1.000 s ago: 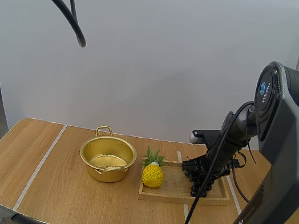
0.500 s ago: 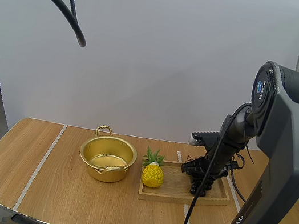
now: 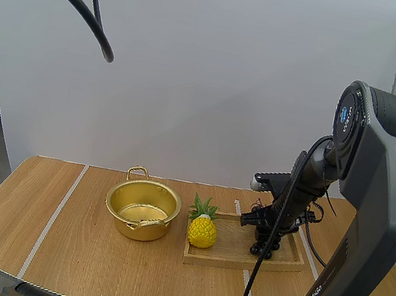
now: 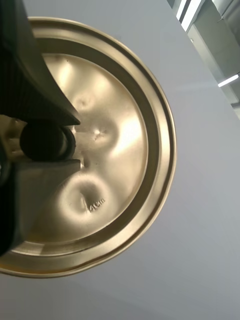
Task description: Open the pot, put the grape inside, and close it
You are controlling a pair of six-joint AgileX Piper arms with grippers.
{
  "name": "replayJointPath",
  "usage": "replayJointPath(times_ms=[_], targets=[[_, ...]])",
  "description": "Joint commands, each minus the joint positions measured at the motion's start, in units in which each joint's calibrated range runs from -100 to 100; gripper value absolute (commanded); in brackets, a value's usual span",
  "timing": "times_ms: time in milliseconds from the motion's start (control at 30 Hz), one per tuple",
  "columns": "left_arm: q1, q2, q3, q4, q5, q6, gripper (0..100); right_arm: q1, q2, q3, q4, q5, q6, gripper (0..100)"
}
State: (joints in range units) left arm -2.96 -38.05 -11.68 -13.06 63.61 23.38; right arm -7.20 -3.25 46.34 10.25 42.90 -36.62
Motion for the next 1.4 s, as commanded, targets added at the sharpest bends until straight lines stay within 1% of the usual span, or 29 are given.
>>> replayJointPath(times_ms=[0,200,533,567,900,1033,1133,1200,1300,1367], targets=[[-0.18,-0.3,-0.4,0.4,-1.4,-0.5,0,-0.1,0.0,0.2,1.0,2.2,0.1,0],[-0.18,-0.3,-0.4,0.4,-1.4,-0.5,0,-0.1,-3.7,0.2,1.0,2.5,0.1,0],[-0.18,-0.3,-0.4,0.4,-1.4,-0.5,0,-0.1,-18.6,0.0,1.6,3.9,0.1,0],[-0.18,-0.3,-0.4,0.4,-1.4,-0.5,0,-0.1,-21.3,0.0,1.6,4.1,-0.3,0],[-0.18,-0.3,-0.4,0.4,-1.4,-0.5,0,-0.1,-33.0,-0.3,1.6,4.1,-1.4,0],[-0.18,-0.3,-0.4,0.4,-1.4,-0.5,0,-0.1,-35.3,-3.7,1.8,9.3,-1.5,0],[-0.18,-0.3,-0.4,0.4,-1.4,-0.5,0,-0.1,-35.7,-7.8,3.7,15.3,-1.5,0],[-0.18,-0.3,-0.4,0.4,-1.4,-0.5,0,-0.1,-35.7,-10.2,6.1,19.2,-2.2,0],[-0.18,-0.3,-0.4,0.4,-1.4,-0.5,0,-0.1,-35.7,-13.0,11.4,24.1,-5.3,0],[-0.18,-0.3,-0.4,0.4,-1.4,-0.5,0,-0.1,-35.7,-14.4,15.9,27.9,-8.0,0]])
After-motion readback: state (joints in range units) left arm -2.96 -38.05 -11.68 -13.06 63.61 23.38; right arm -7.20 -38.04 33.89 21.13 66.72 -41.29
